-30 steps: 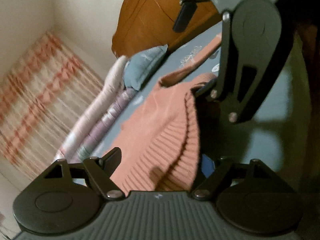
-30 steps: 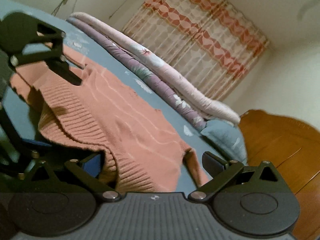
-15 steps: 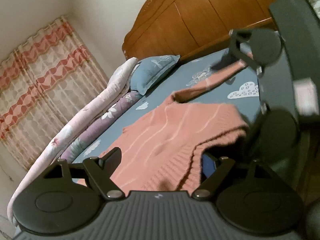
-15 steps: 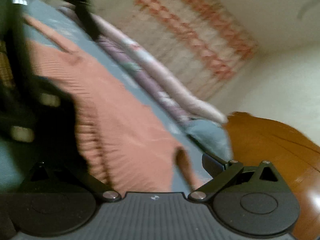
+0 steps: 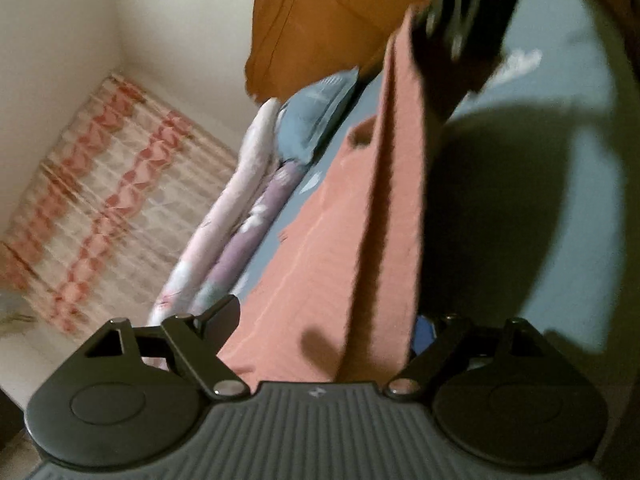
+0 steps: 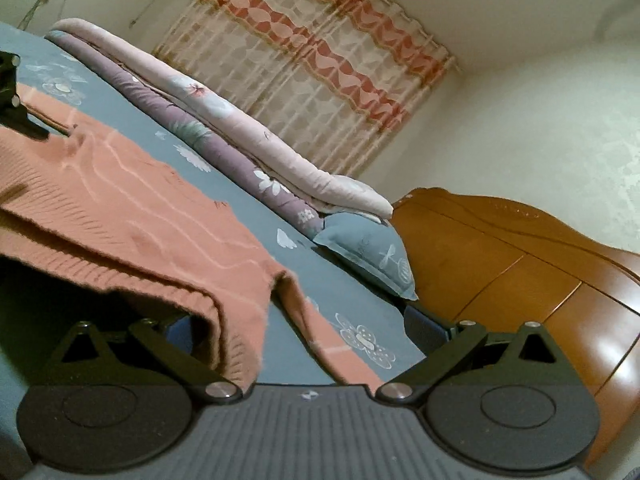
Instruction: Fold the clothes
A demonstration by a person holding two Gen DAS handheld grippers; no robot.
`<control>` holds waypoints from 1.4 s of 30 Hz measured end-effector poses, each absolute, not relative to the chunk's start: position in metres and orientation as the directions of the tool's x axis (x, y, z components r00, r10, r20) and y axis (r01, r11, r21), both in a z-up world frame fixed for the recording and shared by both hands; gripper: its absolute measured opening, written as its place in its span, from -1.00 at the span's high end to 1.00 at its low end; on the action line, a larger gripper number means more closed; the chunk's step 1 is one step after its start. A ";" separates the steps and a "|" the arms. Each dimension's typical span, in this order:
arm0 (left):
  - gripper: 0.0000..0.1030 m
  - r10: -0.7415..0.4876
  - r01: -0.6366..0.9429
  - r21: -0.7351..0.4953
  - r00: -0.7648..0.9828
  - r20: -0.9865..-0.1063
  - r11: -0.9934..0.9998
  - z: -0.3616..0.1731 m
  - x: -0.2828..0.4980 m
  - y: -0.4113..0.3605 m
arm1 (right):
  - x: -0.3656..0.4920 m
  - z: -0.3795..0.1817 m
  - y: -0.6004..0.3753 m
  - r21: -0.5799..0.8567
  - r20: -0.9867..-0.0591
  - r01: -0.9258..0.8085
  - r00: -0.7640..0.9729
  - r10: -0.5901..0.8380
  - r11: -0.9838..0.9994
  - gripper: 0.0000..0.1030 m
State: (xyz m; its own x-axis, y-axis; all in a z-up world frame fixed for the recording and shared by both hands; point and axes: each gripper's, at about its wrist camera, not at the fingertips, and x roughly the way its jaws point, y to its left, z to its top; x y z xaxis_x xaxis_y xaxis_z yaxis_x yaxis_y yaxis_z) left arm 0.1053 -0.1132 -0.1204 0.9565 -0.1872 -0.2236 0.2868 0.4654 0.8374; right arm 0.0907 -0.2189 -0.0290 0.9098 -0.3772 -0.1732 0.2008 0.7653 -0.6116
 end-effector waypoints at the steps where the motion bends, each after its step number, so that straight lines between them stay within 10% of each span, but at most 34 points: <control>1: -0.67 -0.159 0.262 0.849 0.964 -0.212 0.459 -0.123 0.107 -0.110 | 0.091 -0.030 -0.220 -0.613 -0.180 0.196 0.909 -0.377 0.765 -1.00; 12: -0.59 -0.052 0.184 0.899 0.983 -0.178 0.397 -0.133 0.115 -0.087 | 0.087 -0.044 -0.213 -0.629 -0.223 0.125 0.916 -0.332 0.767 -0.97; 17: 0.60 -0.110 0.280 0.902 0.960 -0.258 0.329 -0.137 0.110 -0.092 | 0.087 -0.061 -0.207 -0.657 -0.322 -0.025 0.913 -0.251 0.754 -0.05; 19: 0.82 -0.130 0.309 0.899 0.951 -0.282 0.310 -0.135 0.104 -0.089 | 0.085 -0.066 -0.204 -0.665 -0.368 -0.092 0.904 -0.218 0.741 0.61; 21: 0.90 -0.149 0.340 0.888 0.940 -0.308 0.311 -0.129 0.097 -0.086 | 0.083 -0.071 -0.202 -0.680 -0.399 -0.150 0.897 -0.191 0.718 0.77; 42: 0.81 -0.297 0.583 0.699 0.812 -0.502 0.414 -0.067 0.024 -0.060 | 0.020 -0.054 -0.239 -0.713 -0.521 -0.293 0.829 -0.202 0.637 0.78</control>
